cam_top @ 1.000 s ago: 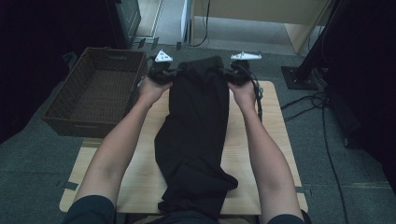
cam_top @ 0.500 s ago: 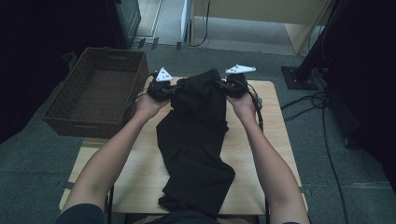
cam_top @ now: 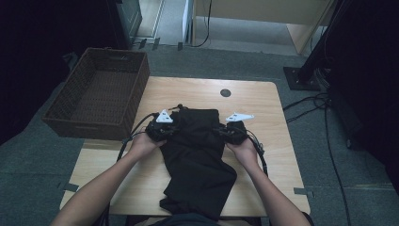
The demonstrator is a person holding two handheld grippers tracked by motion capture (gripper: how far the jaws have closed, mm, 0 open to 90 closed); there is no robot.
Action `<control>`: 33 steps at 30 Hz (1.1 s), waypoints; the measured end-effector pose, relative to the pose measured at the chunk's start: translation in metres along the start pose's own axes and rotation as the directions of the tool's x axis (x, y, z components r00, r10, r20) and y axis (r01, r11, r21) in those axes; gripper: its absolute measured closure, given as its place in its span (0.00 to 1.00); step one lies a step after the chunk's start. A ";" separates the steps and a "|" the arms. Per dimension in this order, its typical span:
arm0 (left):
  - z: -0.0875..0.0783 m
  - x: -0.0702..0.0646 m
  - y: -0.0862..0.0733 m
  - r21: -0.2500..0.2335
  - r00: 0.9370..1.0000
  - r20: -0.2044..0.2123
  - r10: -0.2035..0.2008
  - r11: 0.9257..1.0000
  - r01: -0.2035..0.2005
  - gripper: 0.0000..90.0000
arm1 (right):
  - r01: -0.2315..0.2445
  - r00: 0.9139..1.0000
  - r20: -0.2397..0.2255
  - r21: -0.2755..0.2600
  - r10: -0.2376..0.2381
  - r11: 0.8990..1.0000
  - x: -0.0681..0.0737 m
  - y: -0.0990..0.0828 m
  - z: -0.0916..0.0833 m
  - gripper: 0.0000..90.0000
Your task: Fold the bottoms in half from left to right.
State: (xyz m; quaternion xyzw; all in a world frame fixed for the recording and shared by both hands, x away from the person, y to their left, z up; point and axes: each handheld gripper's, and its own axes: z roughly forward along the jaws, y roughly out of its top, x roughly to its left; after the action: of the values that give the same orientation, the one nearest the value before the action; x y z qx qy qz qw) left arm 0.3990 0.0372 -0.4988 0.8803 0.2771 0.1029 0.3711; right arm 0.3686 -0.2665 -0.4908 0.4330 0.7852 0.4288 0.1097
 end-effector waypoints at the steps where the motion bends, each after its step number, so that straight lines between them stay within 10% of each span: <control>1: 0.003 0.000 -0.001 0.008 1.000 0.001 -0.001 1.000 0.001 0.97 | -0.011 1.000 -0.002 0.003 0.011 1.000 -0.001 -0.003 0.002 0.94; 4: 0.010 0.002 0.002 0.011 1.000 -0.005 -0.008 1.000 0.008 0.97 | 0.065 0.997 0.046 0.028 -0.066 0.998 0.000 -0.006 0.010 0.94; 12: 0.030 0.026 0.023 0.014 0.998 -0.046 -0.052 0.998 0.053 0.96 | 0.056 0.995 0.084 0.015 -0.057 0.998 -0.025 0.010 0.029 0.93; 33: 0.071 0.072 0.071 0.027 0.977 -0.148 -0.153 0.987 0.159 0.97 | -0.127 0.973 0.189 -0.027 0.130 0.991 -0.077 0.056 0.071 0.93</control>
State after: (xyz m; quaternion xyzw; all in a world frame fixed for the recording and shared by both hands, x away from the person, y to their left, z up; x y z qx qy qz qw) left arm 0.5153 -0.0055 -0.4999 0.8530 0.3736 0.1319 0.3398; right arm 0.4866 -0.2700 -0.5062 0.5212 0.7382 0.3976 0.1593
